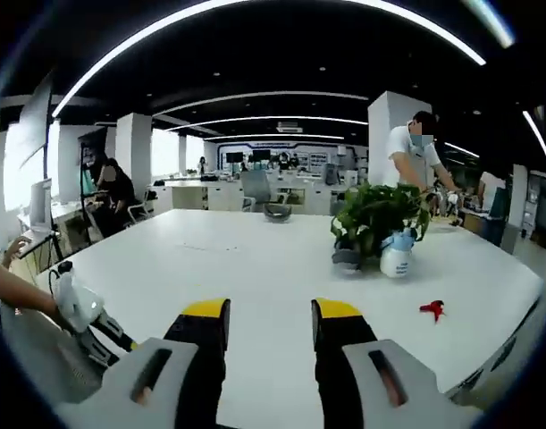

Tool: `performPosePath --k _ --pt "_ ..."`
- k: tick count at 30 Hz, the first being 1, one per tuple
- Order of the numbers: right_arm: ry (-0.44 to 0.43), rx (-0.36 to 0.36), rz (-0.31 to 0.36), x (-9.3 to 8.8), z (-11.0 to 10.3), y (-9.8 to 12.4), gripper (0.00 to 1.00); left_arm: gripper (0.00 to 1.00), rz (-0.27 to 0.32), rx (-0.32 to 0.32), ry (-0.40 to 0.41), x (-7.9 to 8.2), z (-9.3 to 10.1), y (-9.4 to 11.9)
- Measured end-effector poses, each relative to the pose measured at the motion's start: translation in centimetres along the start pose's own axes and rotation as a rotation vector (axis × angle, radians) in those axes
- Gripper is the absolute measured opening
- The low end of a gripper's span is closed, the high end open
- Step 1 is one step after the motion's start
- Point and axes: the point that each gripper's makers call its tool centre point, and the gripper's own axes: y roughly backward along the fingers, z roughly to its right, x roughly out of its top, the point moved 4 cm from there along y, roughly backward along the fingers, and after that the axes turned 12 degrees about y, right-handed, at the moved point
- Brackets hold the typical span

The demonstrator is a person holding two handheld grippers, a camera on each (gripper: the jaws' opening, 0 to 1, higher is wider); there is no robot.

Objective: Press the specified remote control buttons in sequence, fully releasing each button before pressing the next.

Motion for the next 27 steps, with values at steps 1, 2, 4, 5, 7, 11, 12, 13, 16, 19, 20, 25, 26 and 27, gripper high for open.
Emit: performPosePath --k 1,2,4,5,7,11,12,13,16,19,20,25,26,27 --pt "-0.015 -0.011 0.007 -0.2 0.1 -0.1 0.48 0.25 -0.001 0.001 -0.004 0.0 0.0 0.0" --pt "-0.046 -0.023 0.008 -0.6 0.0 -0.3 0.5 0.25 -0.002 0.003 -0.004 0.0 0.0 0.0" --pt "-0.067 -0.028 -0.008 -1.2 -0.1 -0.6 0.54 0.25 -0.002 0.003 -0.004 -0.1 0.0 0.1" --pt "-0.087 -0.039 -0.008 -1.4 -0.3 -0.7 0.57 0.25 -0.002 0.002 -0.002 -0.1 0.0 0.1" --pt "-0.116 -0.084 0.04 -1.3 -0.2 -1.1 0.69 0.25 -0.003 0.002 0.0 -0.1 0.0 0.1" --pt "-0.07 -0.136 0.072 -1.0 0.6 -1.4 0.81 0.25 -0.012 0.0 0.0 0.0 0.0 0.1" --pt "-0.075 -0.14 0.084 -0.9 0.6 -1.4 0.82 0.25 -0.014 -0.002 -0.002 0.0 0.0 0.1" --pt "-0.084 -0.143 0.11 -0.8 0.9 -1.4 0.85 0.25 -0.02 -0.005 -0.006 0.0 -0.1 0.0" --pt "-0.083 -0.148 0.113 -0.3 0.8 -1.4 0.9 0.25 -0.027 -0.014 -0.023 0.0 -0.1 0.0" --pt "-0.043 -0.16 0.149 1.0 0.6 -1.5 0.97 0.25 -0.026 -0.023 -0.036 0.0 -0.2 0.0" --pt "-0.037 -0.16 0.16 1.5 0.3 -1.7 1.0 0.25 -0.028 -0.025 -0.042 0.0 -0.2 0.1" --pt "0.043 -0.163 0.227 2.6 -0.2 -2.1 1.0 0.25 -0.046 -0.038 -0.063 0.0 -0.3 0.1" --pt "0.046 -0.161 0.231 2.5 -0.3 -2.2 1.0 0.25 -0.048 -0.041 -0.066 -0.1 -0.3 0.1" --pt "0.035 -0.148 0.216 2.2 -0.3 -2.3 1.0 0.24 -0.049 -0.042 -0.07 -0.1 -0.3 0.1"
